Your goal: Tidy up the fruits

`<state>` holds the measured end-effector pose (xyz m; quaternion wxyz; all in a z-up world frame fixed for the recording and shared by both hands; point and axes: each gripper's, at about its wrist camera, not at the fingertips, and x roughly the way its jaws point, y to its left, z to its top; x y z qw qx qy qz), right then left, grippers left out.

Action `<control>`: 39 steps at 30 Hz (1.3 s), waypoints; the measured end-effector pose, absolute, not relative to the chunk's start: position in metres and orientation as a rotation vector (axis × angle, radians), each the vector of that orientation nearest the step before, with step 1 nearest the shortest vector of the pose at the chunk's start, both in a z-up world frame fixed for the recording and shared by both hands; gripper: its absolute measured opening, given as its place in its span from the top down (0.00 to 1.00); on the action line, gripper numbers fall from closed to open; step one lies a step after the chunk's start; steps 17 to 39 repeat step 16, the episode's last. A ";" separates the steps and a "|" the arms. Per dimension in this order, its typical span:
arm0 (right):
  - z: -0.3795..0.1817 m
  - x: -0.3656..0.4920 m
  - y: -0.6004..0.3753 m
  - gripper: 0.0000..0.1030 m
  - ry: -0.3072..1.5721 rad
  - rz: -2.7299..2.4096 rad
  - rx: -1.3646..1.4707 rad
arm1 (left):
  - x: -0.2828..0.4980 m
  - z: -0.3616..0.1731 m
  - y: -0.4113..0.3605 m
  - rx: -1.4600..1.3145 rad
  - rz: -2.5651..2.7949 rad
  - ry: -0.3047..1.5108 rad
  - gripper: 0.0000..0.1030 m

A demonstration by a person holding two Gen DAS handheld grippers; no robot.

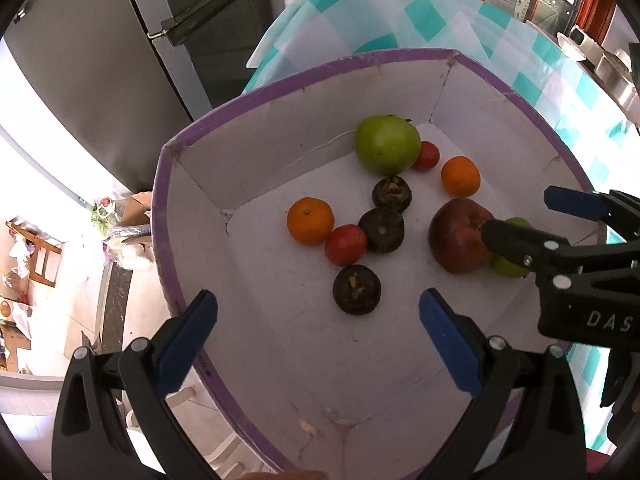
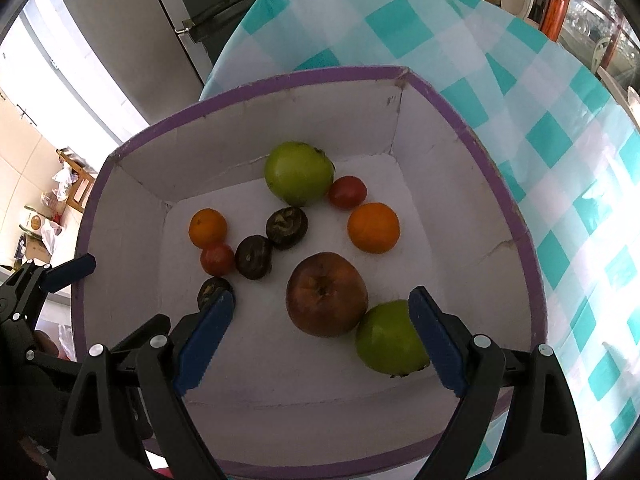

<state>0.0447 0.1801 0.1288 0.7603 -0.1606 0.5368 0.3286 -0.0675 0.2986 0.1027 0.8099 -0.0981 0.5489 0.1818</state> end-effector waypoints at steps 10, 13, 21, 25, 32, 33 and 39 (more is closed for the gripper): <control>0.135 0.042 0.167 0.16 1.162 0.695 -0.313 | -0.073 0.104 0.295 -0.200 0.414 1.153 0.02; 0.145 0.039 0.155 0.16 1.131 0.682 -0.272 | -0.075 0.111 0.282 -0.157 0.385 1.150 0.02; 0.167 0.031 0.128 0.16 1.049 0.659 -0.195 | -0.078 0.127 0.259 -0.078 0.364 1.087 0.02; 0.167 0.031 0.128 0.16 1.049 0.659 -0.195 | -0.078 0.127 0.259 -0.078 0.364 1.087 0.02; 0.167 0.031 0.128 0.16 1.049 0.659 -0.195 | -0.078 0.127 0.259 -0.078 0.364 1.087 0.02; 0.167 0.031 0.128 0.16 1.049 0.659 -0.195 | -0.078 0.127 0.259 -0.078 0.364 1.087 0.02; 0.167 0.031 0.128 0.16 1.049 0.659 -0.195 | -0.078 0.127 0.259 -0.078 0.364 1.087 0.02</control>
